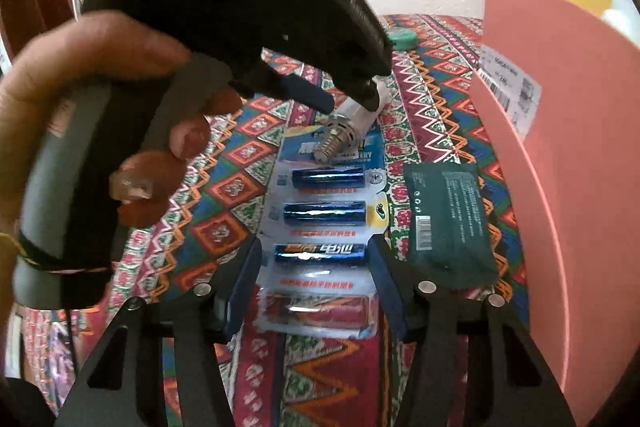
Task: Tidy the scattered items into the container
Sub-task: 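Grasp the white bottle with the left gripper while the right grasps the blue battery pack, then carry white bottle and battery pack into the pink container and release both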
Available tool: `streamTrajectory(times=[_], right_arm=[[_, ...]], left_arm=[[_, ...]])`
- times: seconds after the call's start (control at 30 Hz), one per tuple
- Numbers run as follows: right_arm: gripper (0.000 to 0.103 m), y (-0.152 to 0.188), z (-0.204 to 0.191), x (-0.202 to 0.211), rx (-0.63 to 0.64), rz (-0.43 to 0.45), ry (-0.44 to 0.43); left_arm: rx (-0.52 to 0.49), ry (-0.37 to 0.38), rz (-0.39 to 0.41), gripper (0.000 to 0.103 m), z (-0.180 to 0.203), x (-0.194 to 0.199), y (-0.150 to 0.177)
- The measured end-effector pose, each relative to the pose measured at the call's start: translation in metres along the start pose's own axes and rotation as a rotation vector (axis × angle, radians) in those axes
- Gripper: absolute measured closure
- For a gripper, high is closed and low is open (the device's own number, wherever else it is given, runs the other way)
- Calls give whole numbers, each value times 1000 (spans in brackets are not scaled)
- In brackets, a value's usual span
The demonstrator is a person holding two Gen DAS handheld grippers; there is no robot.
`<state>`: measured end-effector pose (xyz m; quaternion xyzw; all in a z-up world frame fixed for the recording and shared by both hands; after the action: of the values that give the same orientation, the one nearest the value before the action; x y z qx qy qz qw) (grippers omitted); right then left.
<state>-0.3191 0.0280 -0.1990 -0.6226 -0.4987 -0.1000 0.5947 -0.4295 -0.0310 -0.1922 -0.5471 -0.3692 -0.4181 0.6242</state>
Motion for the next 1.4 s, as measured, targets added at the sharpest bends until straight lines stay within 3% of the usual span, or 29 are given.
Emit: streamTrajectory(times=[0.17,0.27,0.3,0.33,0.53,0.83,1.13,1.4], right_arm=[[45,-7,-1,-9,46,-17,43],[49,-8,4,-4,37,-11,25],[50,-8,6,0,30,-9,17],[51,-8,7,3,25,-7,9],[51,-7,3,36,51,0,-12],[51,11,-20,86,113,20,-52],[51,28,-58,113,219,69,-63],[51,35,-89,183,271,145,-59]], left_arm=[[-36,-18,16,60,2,-6,-6],[-52,-28,20,60,3,-10,-8],[-62,-32,28,71,4,-11,-9],[-68,-33,32,74,5,-11,-9],[-15,9,54,76,-3,-2,-10],[31,-2,120,76,-23,50,10],[101,-1,194,76,-50,112,58],[113,-2,245,76,-53,157,85]])
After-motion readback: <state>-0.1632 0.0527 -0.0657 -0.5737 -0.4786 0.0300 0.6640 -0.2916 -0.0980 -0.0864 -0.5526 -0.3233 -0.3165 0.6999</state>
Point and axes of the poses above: each gripper's, at about its wrist camera, not at the fingertips, and x roughly against the way its jaws point, z to its right, y to its underside, the point moved 4 cm from there along -x, roughly the way its jaws point, and after that the axes turned 7 degrees about -y, right-handed, at the moved point
